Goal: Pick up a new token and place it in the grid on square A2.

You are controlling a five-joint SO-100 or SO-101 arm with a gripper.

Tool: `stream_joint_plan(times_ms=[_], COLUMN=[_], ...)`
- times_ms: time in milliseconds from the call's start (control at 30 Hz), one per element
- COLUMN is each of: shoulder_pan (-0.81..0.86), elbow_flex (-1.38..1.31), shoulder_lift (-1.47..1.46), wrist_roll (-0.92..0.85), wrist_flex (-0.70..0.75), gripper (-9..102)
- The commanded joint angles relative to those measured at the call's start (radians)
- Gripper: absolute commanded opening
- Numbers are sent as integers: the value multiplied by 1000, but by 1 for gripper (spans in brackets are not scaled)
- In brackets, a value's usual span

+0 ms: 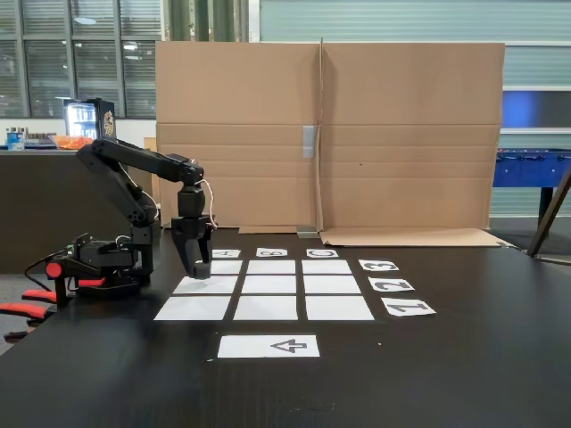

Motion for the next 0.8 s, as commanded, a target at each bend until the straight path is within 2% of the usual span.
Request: stream_joint_plan(times_ms=[0, 767], shoulder_pan=[-9, 0], elbow_flex=[-5, -14], shoulder_lift=[-17, -166], wrist_roll=[2, 3], wrist_flex=[-14, -100], gripper=[14, 14])
